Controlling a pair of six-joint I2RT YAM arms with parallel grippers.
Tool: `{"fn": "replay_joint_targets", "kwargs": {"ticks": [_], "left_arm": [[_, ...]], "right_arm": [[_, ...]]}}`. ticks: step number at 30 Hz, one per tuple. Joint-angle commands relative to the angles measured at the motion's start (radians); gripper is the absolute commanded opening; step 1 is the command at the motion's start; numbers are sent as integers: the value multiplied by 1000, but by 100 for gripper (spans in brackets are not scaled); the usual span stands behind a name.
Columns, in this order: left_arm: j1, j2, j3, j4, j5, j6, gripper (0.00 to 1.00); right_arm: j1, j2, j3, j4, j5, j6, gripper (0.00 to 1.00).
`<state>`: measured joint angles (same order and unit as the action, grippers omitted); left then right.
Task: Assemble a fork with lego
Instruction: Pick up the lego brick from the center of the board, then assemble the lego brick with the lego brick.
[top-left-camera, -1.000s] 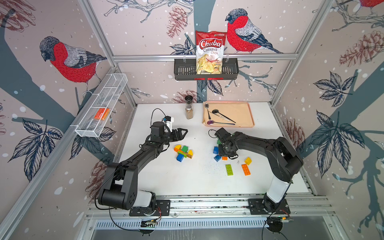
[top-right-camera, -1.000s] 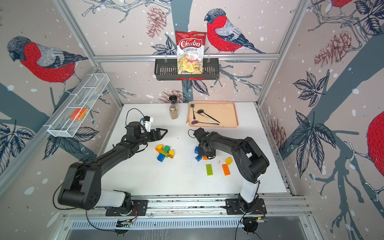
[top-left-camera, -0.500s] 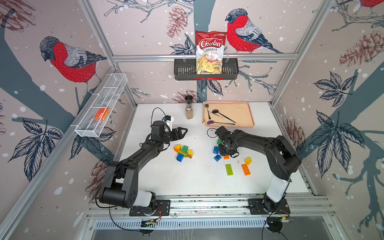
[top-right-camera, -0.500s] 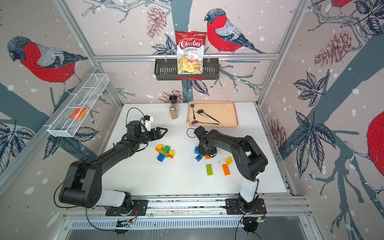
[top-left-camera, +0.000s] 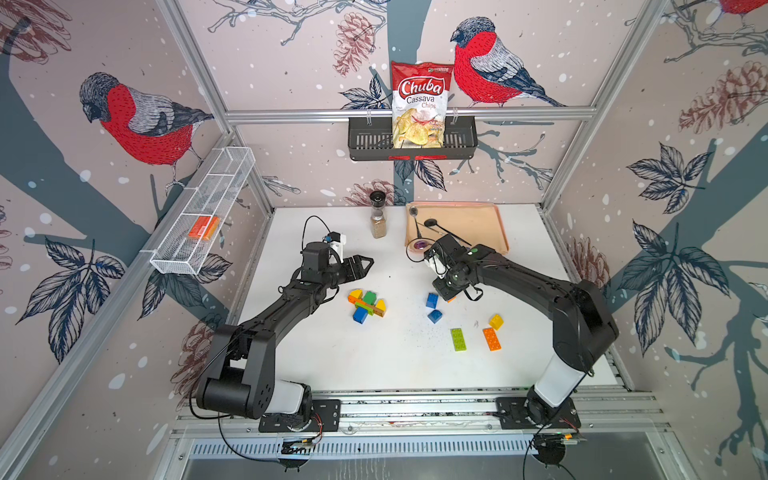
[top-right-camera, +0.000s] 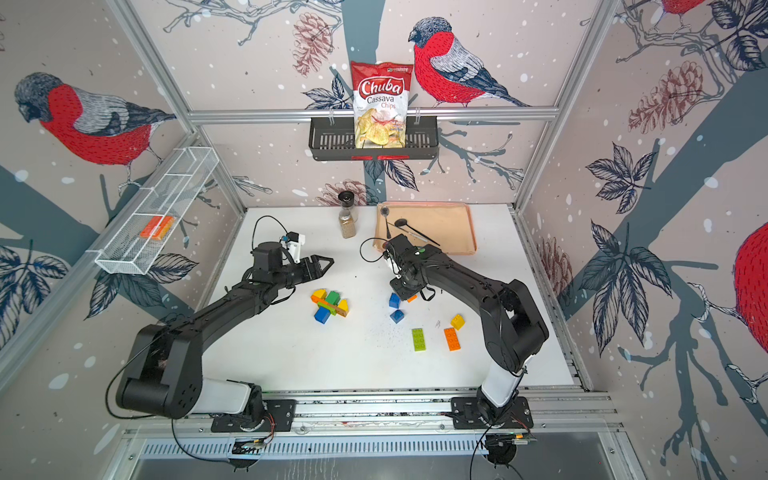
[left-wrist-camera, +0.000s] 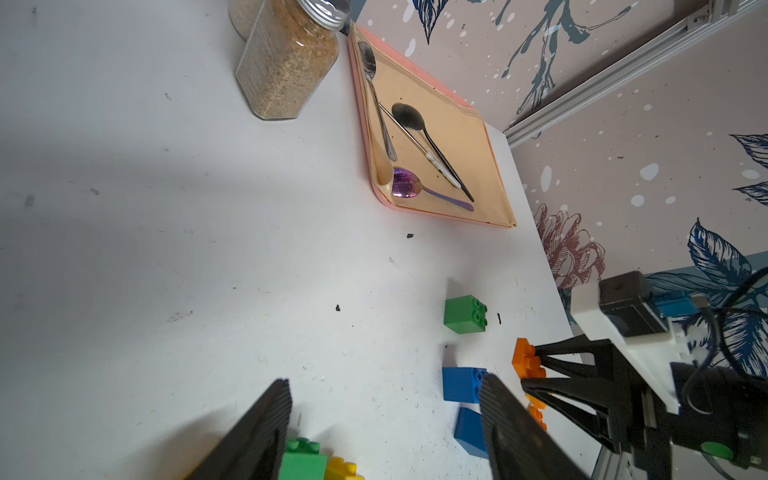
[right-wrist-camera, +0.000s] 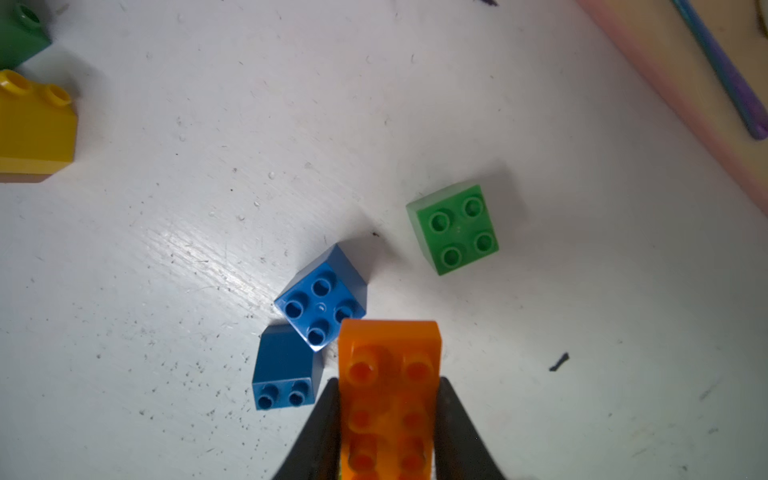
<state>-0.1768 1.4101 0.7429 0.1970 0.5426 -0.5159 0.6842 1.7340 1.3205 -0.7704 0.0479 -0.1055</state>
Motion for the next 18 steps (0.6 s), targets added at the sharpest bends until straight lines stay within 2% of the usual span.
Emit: {"fn": "replay_joint_targets", "kwargs": {"ticks": [1, 8, 18], "left_arm": [[2, -2, 4, 6, -17, 10, 71], [2, 15, 9, 12, -11, 16, 71], [2, 23, 13, -9, -14, 30, 70]], "right_arm": [[8, -5, 14, -2, -51, -192, 21], [9, 33, 55, 39, -99, -371, 20], [13, 89, 52, 29, -179, -452, 21]]}}
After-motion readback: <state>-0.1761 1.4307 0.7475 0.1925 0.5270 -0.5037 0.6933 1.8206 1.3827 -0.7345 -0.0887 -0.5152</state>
